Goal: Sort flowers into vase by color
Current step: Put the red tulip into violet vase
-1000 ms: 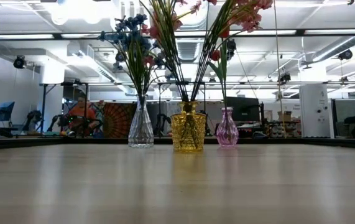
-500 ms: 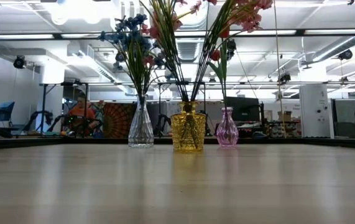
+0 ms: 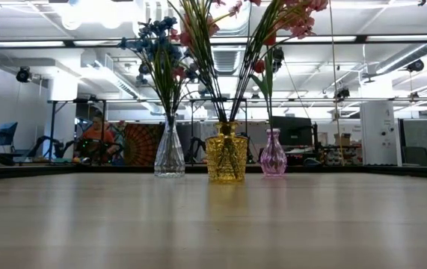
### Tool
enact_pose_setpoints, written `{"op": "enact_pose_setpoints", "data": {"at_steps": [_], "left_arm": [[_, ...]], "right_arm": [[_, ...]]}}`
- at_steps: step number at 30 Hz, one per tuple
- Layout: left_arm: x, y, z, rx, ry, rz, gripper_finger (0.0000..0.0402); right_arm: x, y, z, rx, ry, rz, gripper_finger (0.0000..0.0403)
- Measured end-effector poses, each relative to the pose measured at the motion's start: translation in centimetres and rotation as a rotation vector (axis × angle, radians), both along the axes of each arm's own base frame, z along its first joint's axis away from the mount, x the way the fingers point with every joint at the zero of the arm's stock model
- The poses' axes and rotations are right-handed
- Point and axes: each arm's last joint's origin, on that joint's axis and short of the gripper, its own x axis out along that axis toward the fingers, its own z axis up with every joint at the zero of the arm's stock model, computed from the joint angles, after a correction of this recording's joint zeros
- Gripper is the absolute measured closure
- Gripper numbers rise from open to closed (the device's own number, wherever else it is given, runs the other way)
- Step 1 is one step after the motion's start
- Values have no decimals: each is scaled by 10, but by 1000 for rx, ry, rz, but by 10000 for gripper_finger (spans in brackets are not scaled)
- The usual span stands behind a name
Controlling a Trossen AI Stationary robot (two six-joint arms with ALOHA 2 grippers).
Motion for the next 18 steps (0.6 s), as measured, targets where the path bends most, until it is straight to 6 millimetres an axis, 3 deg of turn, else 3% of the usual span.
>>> {"op": "enact_pose_setpoints", "data": {"at_steps": [7,10,18], "left_arm": [[26,-22,-13,100,-72,40,401],[35,-30,-20,134,-62,49,401],[49,-38,-25,119,-75,55,401]], "right_arm": [[26,-6,22,74,-91,198,122],[30,-5,31,88,-172,299,122],[36,-3,39,70,-325,372,127]]}}
